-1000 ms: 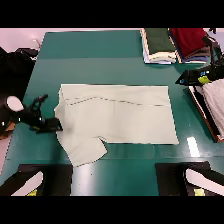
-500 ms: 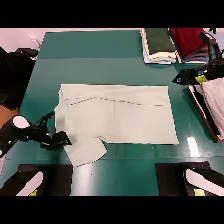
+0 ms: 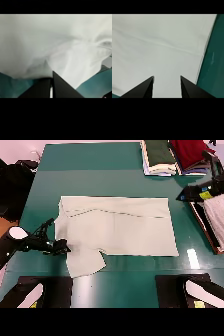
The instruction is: Fold the shirts.
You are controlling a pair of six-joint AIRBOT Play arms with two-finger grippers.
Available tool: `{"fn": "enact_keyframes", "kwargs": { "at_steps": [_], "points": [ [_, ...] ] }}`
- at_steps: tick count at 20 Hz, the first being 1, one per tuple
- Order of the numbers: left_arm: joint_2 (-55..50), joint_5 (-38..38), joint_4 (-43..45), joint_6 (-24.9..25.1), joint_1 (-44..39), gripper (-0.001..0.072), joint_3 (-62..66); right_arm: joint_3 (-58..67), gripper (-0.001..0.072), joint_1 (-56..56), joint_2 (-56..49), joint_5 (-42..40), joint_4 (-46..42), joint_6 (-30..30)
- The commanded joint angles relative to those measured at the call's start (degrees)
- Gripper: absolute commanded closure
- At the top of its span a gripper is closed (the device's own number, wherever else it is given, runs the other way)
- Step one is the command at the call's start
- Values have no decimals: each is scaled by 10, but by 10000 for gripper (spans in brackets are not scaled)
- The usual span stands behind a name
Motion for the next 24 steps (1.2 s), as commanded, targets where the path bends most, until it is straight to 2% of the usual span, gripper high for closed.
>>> {"fn": "enact_keyframes", "kwargs": {
  "at_steps": [1,3,4,5,7,8,11,15,17,20,24],
  "points": [
    [44,-23,-5,8,0,686,26,-102,323,-64,39,26,-8,0],
    [57,-31,-4,9,0,685,27,-215,307,-122,74,16,-29,0],
    [57,-33,-5,10,0,685,27,-273,163,-157,85,14,-34,-2],
    [57,-31,-5,10,0,685,27,-328,124,-196,92,12,-31,-11],
    [57,-23,-5,10,0,685,27,-413,151,-254,94,1,-26,-15],
    [57,-20,-5,10,0,685,27,-443,207,-268,94,-6,-22,-19],
    [57,-10,-5,10,0,685,27,-494,215,-268,94,-39,19,-37],
    [57,-3,-5,9,0,685,27,-467,229,-196,52,-47,65,-38],
    [57,-19,-4,10,0,685,28,-438,439,-146,30,-57,62,-39],
    [86,-48,43,-9,0,688,50,-386,681,-82,37,-42,30,-39],
    [190,-138,116,-52,0,688,60,-353,692,-59,119,23,-48,-34]
  ]
}}
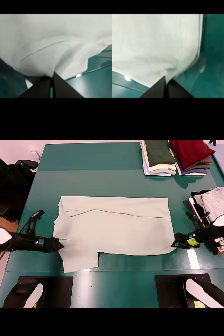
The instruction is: Fold the shirts.
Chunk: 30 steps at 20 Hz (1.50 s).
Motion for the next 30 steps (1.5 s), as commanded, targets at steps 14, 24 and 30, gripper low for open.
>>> {"fn": "enact_keyframes", "kwargs": {
  "at_steps": [14,24,30],
  "points": [
    [-143,94,48,58,0,686,129,208,693,110,-56,-26,-120,25],
    [-368,194,47,76,0,681,270,430,689,141,-307,-34,-45,44],
    [-366,164,40,52,0,234,292,427,258,57,-305,-50,97,-19]
  ]
}}
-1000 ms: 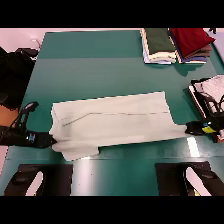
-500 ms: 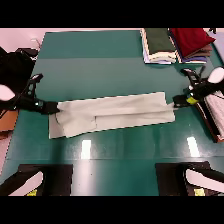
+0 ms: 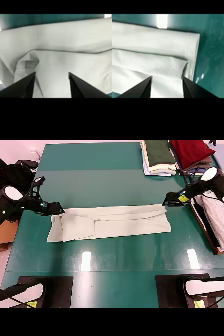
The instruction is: Fold the shirts.
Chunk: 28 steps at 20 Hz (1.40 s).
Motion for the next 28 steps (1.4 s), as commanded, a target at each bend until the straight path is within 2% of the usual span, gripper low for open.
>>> {"fn": "enact_keyframes", "kwargs": {
  "at_steps": [1,2,3,4,8,11,12,14,16,17,21,28],
  "points": [
    [-5,-22,-16,-9,0,235,16,-29,256,-61,13,1,72,-46],
    [-5,-24,-30,-9,0,236,16,-54,244,-83,21,1,75,-52],
    [-5,-24,-47,-9,0,396,16,-82,210,-111,27,3,78,-57],
    [-5,-24,-71,0,-1,687,16,-105,201,-135,27,13,85,-60],
    [-6,22,-104,13,-52,684,16,-183,206,-184,-2,27,162,-104],
    [-11,70,-104,0,-125,685,16,-209,208,-149,-30,3,196,-113],
    [-19,83,-104,-14,-148,685,16,-212,238,-130,-40,-8,219,-122],
    [-42,93,-105,-21,-186,685,19,-202,365,-87,-59,-21,240,-134],
    [-71,99,-105,-38,-218,685,28,-176,556,-56,-65,-22,239,-145],
    [-87,104,-105,-38,-233,685,37,-158,676,-46,-59,-18,239,-145],
    [-171,107,-106,-40,-286,685,108,-93,693,-37,18,19,242,-138],
    [-305,102,-106,-45,-352,685,229,56,693,37,133,32,241,-56]
  ]
}}
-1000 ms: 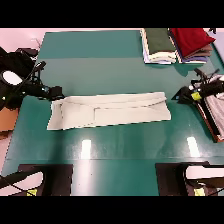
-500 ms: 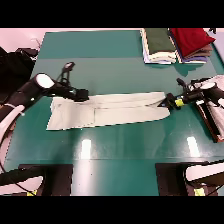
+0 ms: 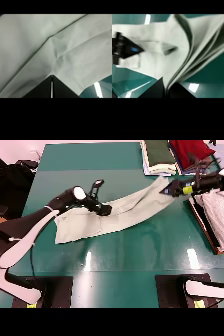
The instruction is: Fold the shirts.
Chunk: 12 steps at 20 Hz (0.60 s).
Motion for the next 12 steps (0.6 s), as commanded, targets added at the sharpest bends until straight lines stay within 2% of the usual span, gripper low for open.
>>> {"fn": "enact_keyframes", "kwargs": {
  "at_steps": [1,8,12],
  "points": [
    [-57,-1,0,-7,-28,685,51,72,692,51,38,2,1,42],
    [-78,2,-27,-7,-32,685,76,127,693,158,37,-12,1,71],
    [-71,-78,-17,-7,6,685,150,127,693,212,20,-26,24,72]
  ]
}}
